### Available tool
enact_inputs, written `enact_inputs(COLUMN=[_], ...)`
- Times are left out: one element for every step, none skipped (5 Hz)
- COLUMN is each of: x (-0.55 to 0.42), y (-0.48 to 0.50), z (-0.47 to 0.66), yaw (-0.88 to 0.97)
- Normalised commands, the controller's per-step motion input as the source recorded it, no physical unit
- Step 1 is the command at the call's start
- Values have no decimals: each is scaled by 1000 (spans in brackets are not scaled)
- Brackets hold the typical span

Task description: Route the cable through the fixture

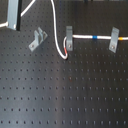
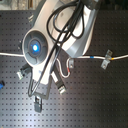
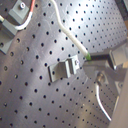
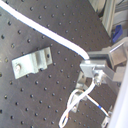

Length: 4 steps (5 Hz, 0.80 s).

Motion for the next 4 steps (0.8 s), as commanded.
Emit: enact_inputs(x=[-272,-213,-285,-23], y=[-381,-192,119,12], z=[450,371,6,0], yaw=[269,477,657,994])
